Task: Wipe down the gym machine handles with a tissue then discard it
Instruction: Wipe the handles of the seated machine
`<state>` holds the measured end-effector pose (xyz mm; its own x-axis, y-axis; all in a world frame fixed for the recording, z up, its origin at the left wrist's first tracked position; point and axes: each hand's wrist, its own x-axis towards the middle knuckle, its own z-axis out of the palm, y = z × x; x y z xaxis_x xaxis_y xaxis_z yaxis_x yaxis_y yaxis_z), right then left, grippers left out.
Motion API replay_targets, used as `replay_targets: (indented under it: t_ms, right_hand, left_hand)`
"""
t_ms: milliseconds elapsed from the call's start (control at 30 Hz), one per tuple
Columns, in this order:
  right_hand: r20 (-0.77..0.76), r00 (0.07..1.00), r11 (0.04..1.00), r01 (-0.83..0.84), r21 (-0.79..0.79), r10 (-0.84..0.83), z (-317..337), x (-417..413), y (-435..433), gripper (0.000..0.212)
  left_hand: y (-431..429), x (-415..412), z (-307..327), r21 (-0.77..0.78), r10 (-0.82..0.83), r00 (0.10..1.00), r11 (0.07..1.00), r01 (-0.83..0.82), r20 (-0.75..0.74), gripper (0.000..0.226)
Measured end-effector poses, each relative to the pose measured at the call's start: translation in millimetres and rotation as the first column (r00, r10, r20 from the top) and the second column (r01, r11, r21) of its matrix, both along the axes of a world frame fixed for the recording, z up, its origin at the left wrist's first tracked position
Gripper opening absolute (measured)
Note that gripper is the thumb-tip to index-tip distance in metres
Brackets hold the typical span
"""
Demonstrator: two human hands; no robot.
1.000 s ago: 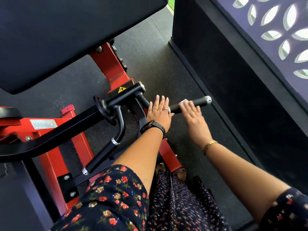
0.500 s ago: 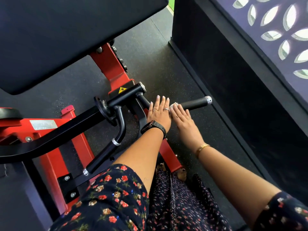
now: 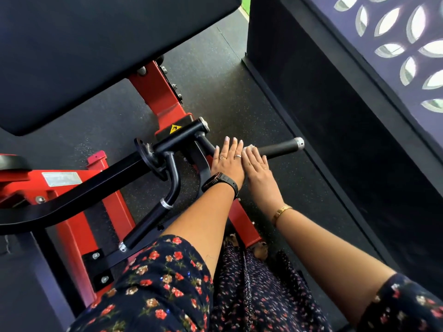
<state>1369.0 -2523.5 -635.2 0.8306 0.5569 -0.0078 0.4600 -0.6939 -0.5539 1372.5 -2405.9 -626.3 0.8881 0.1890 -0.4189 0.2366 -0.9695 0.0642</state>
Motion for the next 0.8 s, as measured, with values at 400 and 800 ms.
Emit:
replay_targets:
  t_ms: [400, 800]
  right_hand:
    - [0.038, 0.962, 0.954, 0.272, -0.126, -0.269, -4.5, 56.4, -45.1, 0.06]
    - [0.045, 0.998, 0.995, 0.038, -0.09, -0.034, -4.5, 58.9, -42.0, 0.058]
  left_hand:
    - [1.3, 0.3, 0.7, -0.026, -0.013, 1.0, 1.0, 0.013, -0.004, 0.063]
    - [0.1, 1.0, 3.1, -0.013, -0.006, 1.0, 1.0, 0.006, -0.008, 0.063]
